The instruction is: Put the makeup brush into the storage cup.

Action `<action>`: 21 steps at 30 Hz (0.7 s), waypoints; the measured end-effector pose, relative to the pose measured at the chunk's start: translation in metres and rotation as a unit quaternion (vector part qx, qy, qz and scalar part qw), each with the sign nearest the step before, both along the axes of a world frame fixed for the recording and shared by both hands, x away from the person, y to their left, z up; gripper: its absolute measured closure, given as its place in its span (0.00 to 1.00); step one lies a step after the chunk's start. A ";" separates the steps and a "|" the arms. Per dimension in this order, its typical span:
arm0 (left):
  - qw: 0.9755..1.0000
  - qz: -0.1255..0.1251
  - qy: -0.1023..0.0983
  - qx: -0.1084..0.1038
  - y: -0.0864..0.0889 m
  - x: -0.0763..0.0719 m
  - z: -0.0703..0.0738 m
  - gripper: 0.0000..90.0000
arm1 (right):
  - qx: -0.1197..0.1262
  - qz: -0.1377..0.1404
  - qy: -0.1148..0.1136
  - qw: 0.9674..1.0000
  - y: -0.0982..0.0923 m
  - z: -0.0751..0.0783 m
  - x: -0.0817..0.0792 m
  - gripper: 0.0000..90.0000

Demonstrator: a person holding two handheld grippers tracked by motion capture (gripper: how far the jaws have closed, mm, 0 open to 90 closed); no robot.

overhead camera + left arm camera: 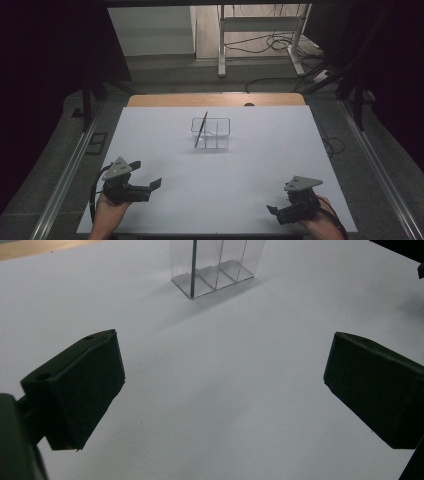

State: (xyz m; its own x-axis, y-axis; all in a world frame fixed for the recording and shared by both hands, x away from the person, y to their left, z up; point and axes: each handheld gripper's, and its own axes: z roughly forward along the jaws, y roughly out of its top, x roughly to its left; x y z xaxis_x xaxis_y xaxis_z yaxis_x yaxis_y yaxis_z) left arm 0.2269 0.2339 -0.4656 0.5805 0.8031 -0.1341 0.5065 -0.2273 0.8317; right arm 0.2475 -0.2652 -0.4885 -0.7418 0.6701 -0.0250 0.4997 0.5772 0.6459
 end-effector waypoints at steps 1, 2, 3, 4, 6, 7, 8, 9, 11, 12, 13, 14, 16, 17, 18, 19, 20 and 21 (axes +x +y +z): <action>1.000 0.000 0.000 0.000 0.000 -0.001 0.000 0.04 | 0.000 0.000 0.000 1.000 0.000 0.000 0.000 0.01; 1.000 0.000 0.000 0.001 0.001 -0.001 0.000 0.04 | 0.000 0.000 0.000 1.000 0.000 0.000 0.000 0.01; 1.000 0.001 0.000 0.002 0.001 -0.002 0.000 0.04 | 0.000 0.000 0.000 1.000 0.000 0.000 0.000 0.01; 1.000 0.001 -0.001 0.003 0.002 -0.003 0.000 0.04 | 0.000 0.000 0.000 1.000 0.000 0.000 0.000 0.01; 1.000 0.003 -0.001 0.002 0.003 -0.005 0.000 0.04 | 0.000 0.000 0.000 1.000 0.000 0.000 0.000 0.01; 1.000 0.003 -0.001 0.001 0.003 -0.005 0.000 0.04 | 0.000 0.000 0.000 1.000 0.000 0.000 0.000 0.01; 1.000 0.004 -0.001 0.001 0.003 -0.006 0.000 0.04 | 0.000 0.000 0.000 1.000 0.000 0.000 0.000 0.01; 1.000 0.004 -0.001 0.001 0.004 -0.007 0.000 0.04 | 0.000 0.000 0.000 1.000 0.000 0.000 0.000 0.01; 1.000 0.004 -0.001 0.002 0.004 -0.008 0.000 0.04 | 0.000 0.000 0.000 1.000 0.000 0.000 0.000 0.01; 1.000 0.005 -0.001 0.003 0.004 -0.009 0.000 0.04 | 0.000 -0.001 0.000 1.000 0.000 0.000 0.000 0.01; 1.000 0.005 -0.001 0.002 0.005 -0.010 0.000 0.04 | 0.001 -0.001 0.000 1.000 0.000 0.000 0.000 0.01; 1.000 0.006 -0.002 0.003 0.005 -0.011 0.000 0.04 | 0.001 -0.002 -0.001 1.000 0.000 0.000 0.000 0.01; 1.000 0.006 -0.002 0.004 0.006 -0.013 0.000 0.04 | 0.001 -0.002 -0.001 1.000 0.000 0.000 0.000 0.01; 1.000 0.007 -0.002 0.003 0.006 -0.013 0.000 0.04 | 0.001 -0.002 -0.001 1.000 0.000 0.000 0.000 0.01; 1.000 0.007 -0.002 0.004 0.006 -0.014 0.000 0.04 | 0.001 -0.002 -0.001 1.000 0.000 0.000 0.000 0.01; 1.000 0.007 -0.001 0.004 0.006 -0.015 0.000 0.04 | 0.001 -0.002 -0.001 1.000 0.000 0.000 0.000 0.01; 1.000 0.008 -0.001 0.005 0.007 -0.016 -0.001 0.04 | 0.002 -0.002 -0.002 1.000 0.000 0.000 0.000 0.01; 1.000 0.008 -0.001 0.005 0.007 -0.016 -0.001 0.04 | 0.002 -0.002 -0.002 1.000 -0.001 0.000 0.000 0.01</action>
State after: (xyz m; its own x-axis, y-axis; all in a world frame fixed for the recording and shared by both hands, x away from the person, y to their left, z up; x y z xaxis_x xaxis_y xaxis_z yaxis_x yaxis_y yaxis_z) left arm 0.2104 0.2407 -0.4664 0.5680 0.8135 -0.1252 0.5087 -0.2273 0.8304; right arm 0.2476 -0.2657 -0.4882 -0.7388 0.6734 -0.0256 0.4999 0.5731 0.6494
